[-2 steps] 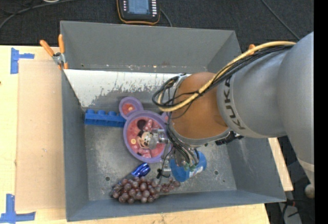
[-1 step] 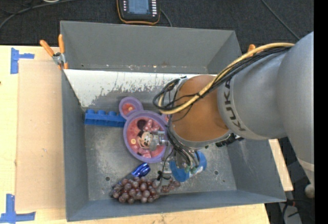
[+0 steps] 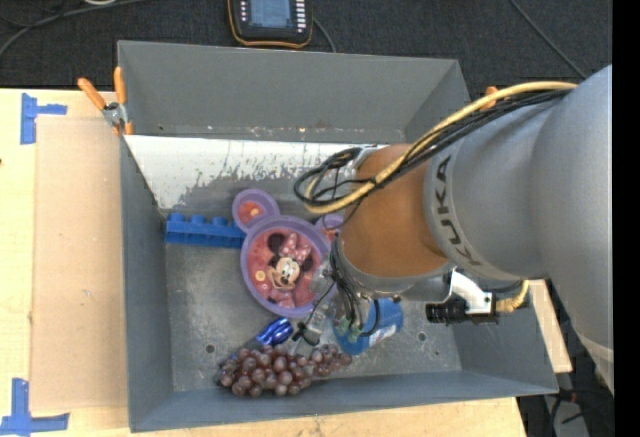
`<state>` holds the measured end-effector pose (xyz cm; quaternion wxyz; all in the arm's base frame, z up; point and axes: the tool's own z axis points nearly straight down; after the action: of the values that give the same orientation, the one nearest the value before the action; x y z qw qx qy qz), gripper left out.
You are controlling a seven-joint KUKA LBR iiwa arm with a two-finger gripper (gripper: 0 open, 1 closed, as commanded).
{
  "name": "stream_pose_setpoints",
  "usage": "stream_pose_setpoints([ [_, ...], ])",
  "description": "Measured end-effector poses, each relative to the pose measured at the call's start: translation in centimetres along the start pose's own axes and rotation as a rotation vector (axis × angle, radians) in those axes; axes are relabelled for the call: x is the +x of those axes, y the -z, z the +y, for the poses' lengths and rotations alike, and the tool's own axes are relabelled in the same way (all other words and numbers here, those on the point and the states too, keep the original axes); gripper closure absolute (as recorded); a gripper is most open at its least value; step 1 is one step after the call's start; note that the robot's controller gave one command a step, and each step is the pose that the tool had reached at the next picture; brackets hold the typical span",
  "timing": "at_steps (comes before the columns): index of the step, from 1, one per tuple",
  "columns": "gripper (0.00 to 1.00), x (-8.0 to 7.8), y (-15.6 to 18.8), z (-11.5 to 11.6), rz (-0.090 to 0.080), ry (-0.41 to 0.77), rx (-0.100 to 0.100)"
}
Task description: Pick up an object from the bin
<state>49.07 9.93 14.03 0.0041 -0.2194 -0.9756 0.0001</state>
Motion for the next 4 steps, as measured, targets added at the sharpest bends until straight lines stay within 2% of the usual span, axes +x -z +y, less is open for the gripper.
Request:
stream_pose_setpoints([
  [1,0.00,-2.9,-4.8,1.4,-0.003,0.360,-0.001],
  [2,0.00,-0.4,-6.0,2.3,-0.010,0.060,-0.004],
  [3,0.00,-0.8,-6.5,3.4,-0.015,0.301,-0.006],
  [4,0.00,-0.7,-6.6,1.3,-0.021,0.137,-0.012],
])
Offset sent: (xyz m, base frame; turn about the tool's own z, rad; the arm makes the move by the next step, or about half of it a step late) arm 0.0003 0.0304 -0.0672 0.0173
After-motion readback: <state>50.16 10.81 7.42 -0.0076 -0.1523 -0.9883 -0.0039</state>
